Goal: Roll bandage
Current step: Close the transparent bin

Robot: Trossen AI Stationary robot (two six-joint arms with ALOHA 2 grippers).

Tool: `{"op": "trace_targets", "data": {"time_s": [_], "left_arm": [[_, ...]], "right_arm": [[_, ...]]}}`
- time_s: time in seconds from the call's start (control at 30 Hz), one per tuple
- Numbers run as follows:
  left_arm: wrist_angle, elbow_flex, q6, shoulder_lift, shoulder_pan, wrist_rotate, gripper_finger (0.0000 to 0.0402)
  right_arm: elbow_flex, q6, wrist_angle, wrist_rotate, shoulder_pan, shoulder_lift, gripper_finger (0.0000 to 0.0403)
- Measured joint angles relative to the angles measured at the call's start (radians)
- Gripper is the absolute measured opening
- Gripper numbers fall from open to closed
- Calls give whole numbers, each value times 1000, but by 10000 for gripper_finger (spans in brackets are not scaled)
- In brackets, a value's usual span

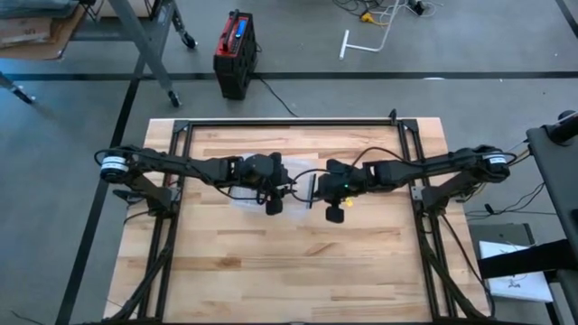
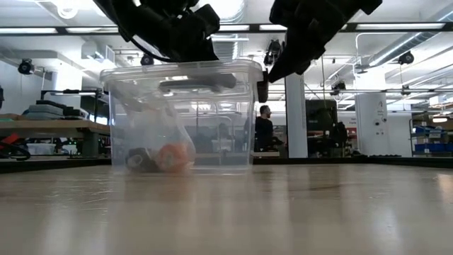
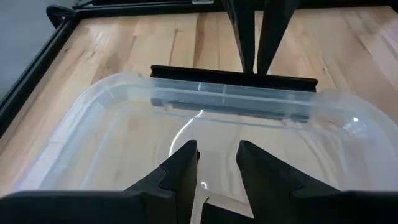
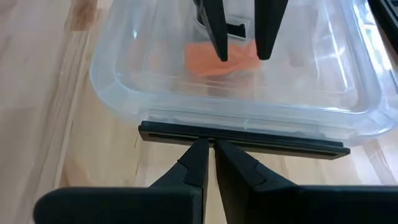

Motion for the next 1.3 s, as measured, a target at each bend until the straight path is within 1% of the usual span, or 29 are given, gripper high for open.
{"op": "trace_targets", "data": {"time_s": [0.3, 0.57, 0.9, 0.97, 1.03, 1.17, 1.3], "left_arm": [[-6, 0, -17, 1, 6, 0, 114], [-13, -2, -24, 4, 8, -5, 114], [-10, -2, -15, 5, 8, -14, 114], [-6, -2, -15, 7, 9, -16, 114], [0, -2, -9, 16, 9, -27, 114], [2, 0, -5, 16, 9, -41, 114], [2, -2, 2, -5, 7, -48, 114]], "right_arm": [[5, 0, -14, 28, -1, 6, 24], [2, -29, 77, 29, -1, 34, 24], [5, -46, 239, 25, 1, 149, 22], [8, -44, 247, 49, 2, 163, 19], [8, -41, 235, 71, 1, 163, 18], [7, -39, 219, 79, 1, 147, 18], [9, -36, 206, 112, -2, 107, 18]]}}
